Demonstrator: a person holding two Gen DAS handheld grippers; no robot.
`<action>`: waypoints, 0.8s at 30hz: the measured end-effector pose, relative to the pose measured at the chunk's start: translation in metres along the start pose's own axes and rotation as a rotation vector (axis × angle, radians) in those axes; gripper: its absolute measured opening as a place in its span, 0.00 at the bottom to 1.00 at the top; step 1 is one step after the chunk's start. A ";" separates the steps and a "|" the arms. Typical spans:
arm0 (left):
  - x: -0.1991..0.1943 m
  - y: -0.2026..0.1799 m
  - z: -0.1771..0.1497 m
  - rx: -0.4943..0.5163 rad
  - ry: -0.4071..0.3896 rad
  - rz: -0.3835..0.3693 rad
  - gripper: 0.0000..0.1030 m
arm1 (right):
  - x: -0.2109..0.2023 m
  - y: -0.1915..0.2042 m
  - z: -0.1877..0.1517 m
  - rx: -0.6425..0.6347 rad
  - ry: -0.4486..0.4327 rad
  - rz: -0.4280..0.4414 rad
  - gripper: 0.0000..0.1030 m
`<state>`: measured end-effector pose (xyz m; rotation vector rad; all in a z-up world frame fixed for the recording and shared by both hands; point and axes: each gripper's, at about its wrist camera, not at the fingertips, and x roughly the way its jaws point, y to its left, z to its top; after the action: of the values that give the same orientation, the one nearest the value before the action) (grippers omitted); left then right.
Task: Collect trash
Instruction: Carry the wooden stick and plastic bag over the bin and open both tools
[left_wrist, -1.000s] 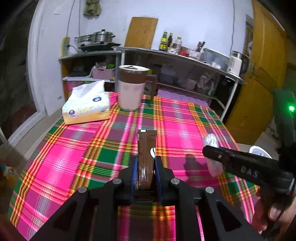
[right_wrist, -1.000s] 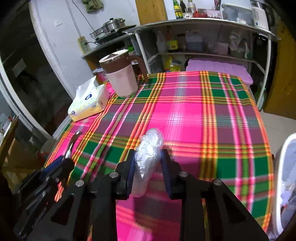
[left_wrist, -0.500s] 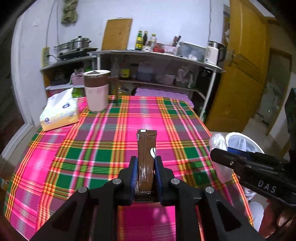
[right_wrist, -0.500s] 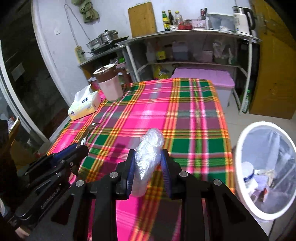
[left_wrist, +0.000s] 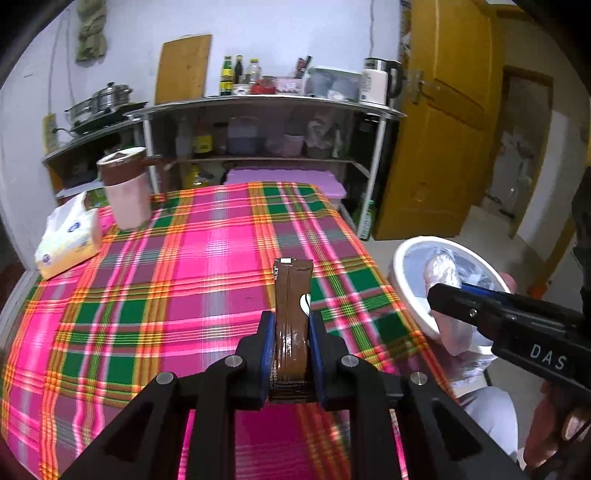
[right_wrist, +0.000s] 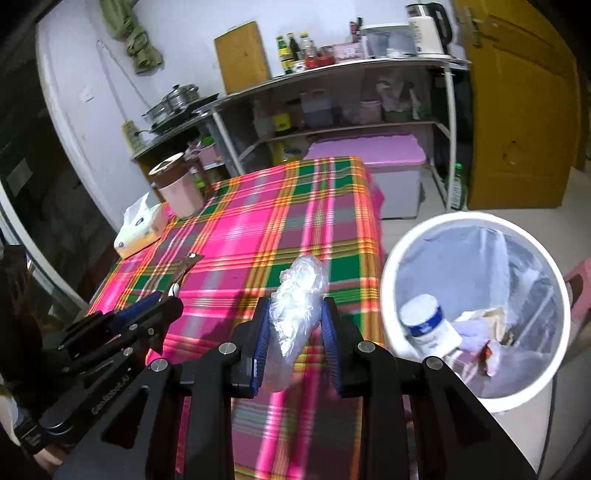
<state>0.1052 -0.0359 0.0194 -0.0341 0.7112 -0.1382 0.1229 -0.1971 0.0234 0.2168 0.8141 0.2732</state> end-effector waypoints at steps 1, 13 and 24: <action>0.002 -0.004 0.001 0.004 0.001 -0.012 0.18 | -0.001 -0.005 -0.001 0.009 -0.002 -0.004 0.28; 0.032 -0.061 0.010 0.072 0.021 -0.179 0.18 | -0.023 -0.080 -0.009 0.127 -0.030 -0.087 0.28; 0.066 -0.103 0.024 0.126 0.059 -0.291 0.18 | -0.027 -0.128 -0.009 0.183 -0.031 -0.157 0.28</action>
<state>0.1581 -0.1477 0.0030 -0.0131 0.7531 -0.4633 0.1186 -0.3254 -0.0019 0.3259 0.8211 0.0473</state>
